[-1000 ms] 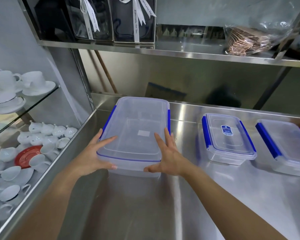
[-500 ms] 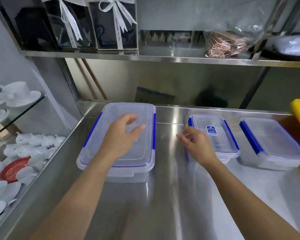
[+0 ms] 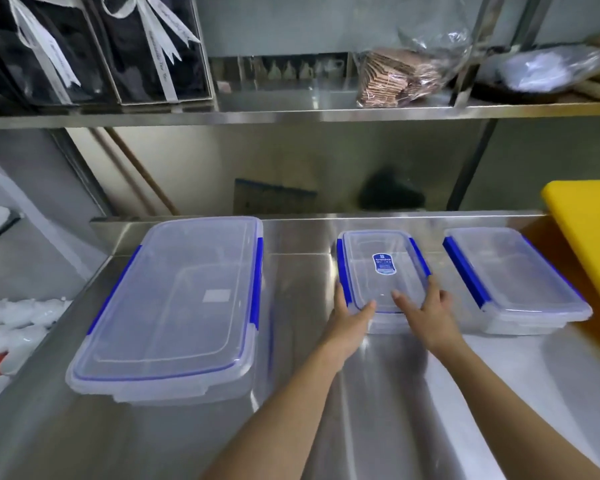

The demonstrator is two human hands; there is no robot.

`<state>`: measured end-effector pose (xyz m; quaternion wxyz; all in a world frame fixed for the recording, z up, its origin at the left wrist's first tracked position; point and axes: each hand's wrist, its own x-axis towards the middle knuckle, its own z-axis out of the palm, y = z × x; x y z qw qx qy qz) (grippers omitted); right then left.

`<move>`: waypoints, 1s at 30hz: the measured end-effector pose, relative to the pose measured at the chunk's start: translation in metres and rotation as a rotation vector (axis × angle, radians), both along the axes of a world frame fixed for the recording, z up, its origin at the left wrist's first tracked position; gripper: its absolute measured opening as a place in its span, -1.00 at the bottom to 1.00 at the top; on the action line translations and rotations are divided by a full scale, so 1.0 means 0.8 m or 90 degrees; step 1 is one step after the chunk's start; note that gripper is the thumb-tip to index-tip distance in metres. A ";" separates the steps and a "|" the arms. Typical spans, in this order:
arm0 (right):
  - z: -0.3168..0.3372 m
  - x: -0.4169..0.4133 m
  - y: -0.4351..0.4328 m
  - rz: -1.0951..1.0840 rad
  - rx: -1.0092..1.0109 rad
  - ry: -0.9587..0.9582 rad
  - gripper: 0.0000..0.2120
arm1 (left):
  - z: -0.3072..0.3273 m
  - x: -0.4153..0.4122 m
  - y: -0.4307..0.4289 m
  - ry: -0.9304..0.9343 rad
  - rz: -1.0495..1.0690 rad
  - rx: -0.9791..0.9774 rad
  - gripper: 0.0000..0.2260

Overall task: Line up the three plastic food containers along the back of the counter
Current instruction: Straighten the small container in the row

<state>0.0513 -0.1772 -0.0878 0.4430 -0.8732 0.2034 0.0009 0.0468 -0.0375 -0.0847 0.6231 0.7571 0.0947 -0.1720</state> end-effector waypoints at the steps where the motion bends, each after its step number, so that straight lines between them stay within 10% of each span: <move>1: 0.000 0.000 0.002 -0.002 -0.025 -0.004 -0.24 | -0.011 0.001 -0.002 0.000 0.000 0.003 -0.31; 14: -0.005 -0.001 0.032 0.030 -0.095 -0.009 -0.27 | -0.015 0.003 0.021 -0.037 0.044 -0.042 -0.51; 20: 0.018 -0.003 0.020 0.100 -0.175 0.115 -0.21 | 0.008 0.002 0.010 -0.050 0.053 0.245 -0.55; 25: 0.047 -0.016 -0.028 0.007 -0.187 -0.058 -0.53 | 0.047 -0.010 -0.015 -0.227 0.068 0.414 -0.57; 30: 0.058 -0.019 -0.100 -0.139 -0.198 -0.167 -0.70 | 0.061 -0.017 -0.084 -0.287 0.070 0.274 -0.73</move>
